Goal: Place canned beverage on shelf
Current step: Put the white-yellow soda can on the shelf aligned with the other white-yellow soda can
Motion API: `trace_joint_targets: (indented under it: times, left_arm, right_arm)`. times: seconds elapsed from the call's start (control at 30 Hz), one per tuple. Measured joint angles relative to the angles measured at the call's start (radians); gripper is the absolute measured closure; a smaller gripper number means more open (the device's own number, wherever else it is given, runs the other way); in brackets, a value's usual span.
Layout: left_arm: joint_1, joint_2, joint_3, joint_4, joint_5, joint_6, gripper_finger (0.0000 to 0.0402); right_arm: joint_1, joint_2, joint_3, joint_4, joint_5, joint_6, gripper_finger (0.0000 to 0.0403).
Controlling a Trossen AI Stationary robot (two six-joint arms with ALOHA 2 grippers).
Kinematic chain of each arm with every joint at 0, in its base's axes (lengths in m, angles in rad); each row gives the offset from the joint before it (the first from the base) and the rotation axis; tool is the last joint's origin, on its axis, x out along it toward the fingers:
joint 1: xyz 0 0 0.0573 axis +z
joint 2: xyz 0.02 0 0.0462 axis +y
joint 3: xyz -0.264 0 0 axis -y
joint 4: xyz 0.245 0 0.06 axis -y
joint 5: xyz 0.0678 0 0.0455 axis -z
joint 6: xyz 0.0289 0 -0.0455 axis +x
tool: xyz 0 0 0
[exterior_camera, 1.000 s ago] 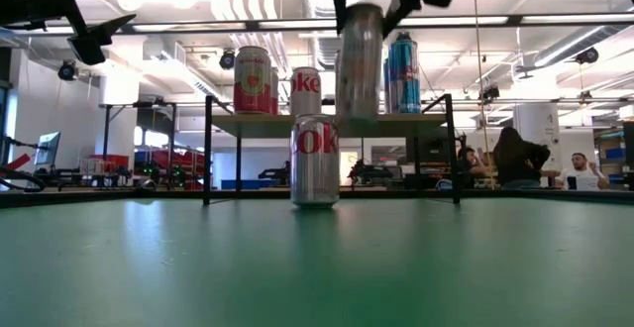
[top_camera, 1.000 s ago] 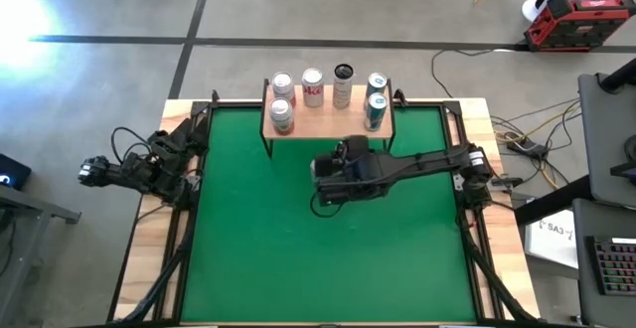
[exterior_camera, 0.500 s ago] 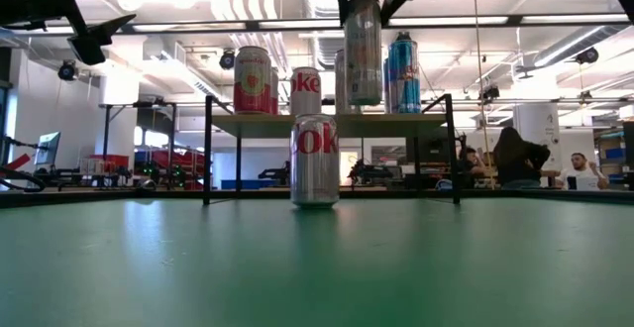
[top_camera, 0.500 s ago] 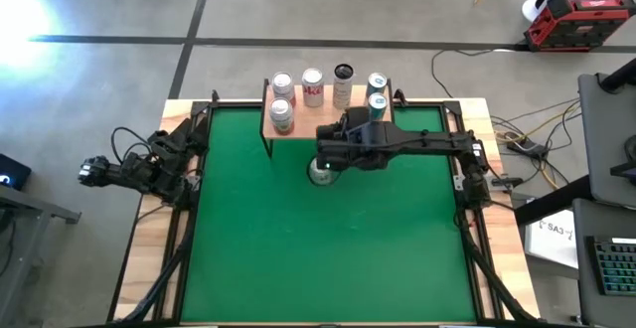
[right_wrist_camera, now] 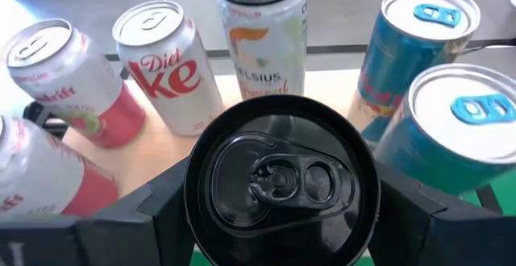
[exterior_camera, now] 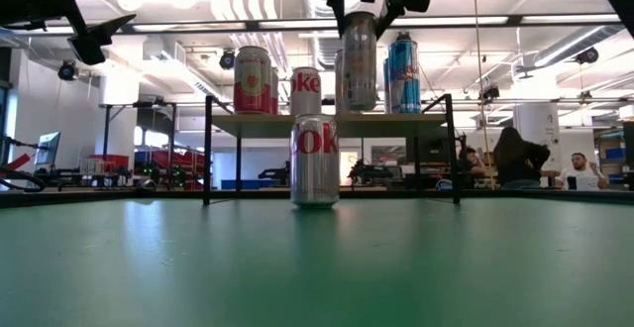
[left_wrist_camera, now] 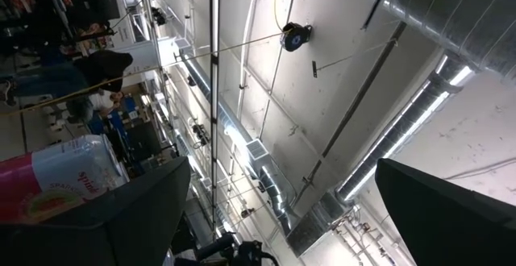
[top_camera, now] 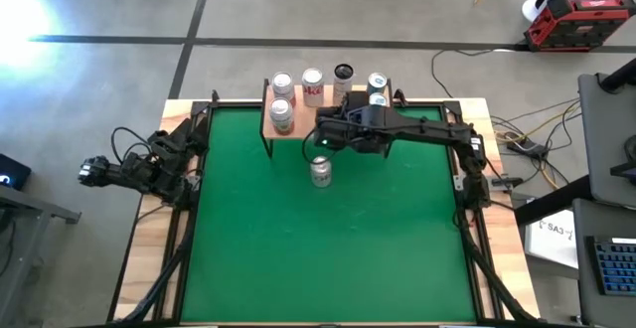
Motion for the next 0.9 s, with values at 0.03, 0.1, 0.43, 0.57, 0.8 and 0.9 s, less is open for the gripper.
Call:
trace_joint_targets:
  times: [0.03,0.1,0.43,0.57,0.8,0.9]
  left_arm:
    - [0.000,0.000,0.000,0.000,0.000,0.000,0.0022]
    - [0.000,0.000,0.000,0.000,0.000,0.000,0.0022]
    - [0.000,0.000,0.000,0.000,0.000,0.000,0.0022]
    - [0.000,0.000,0.000,0.000,0.000,0.000,0.0022]
    - [0.000,0.000,0.000,0.000,0.000,0.000,0.0022]
    - [0.000,0.000,0.000,0.000,0.000,0.000,0.0022]
  right_arm:
    - [-0.005,0.000,0.000,0.006,-0.001,-0.009,0.0149]
    - [-0.016,0.000,-0.002,0.013,-0.004,-0.023,0.0149]
    - [-0.046,0.016,-0.006,0.044,-0.022,-0.035,0.0143]
    - [-0.059,0.016,-0.008,0.054,-0.028,-0.034,0.0132]
    - [-0.072,0.016,-0.009,0.082,-0.032,-0.051,0.0137]
    - [-0.073,0.016,-0.011,0.098,-0.036,-0.072,0.0137]
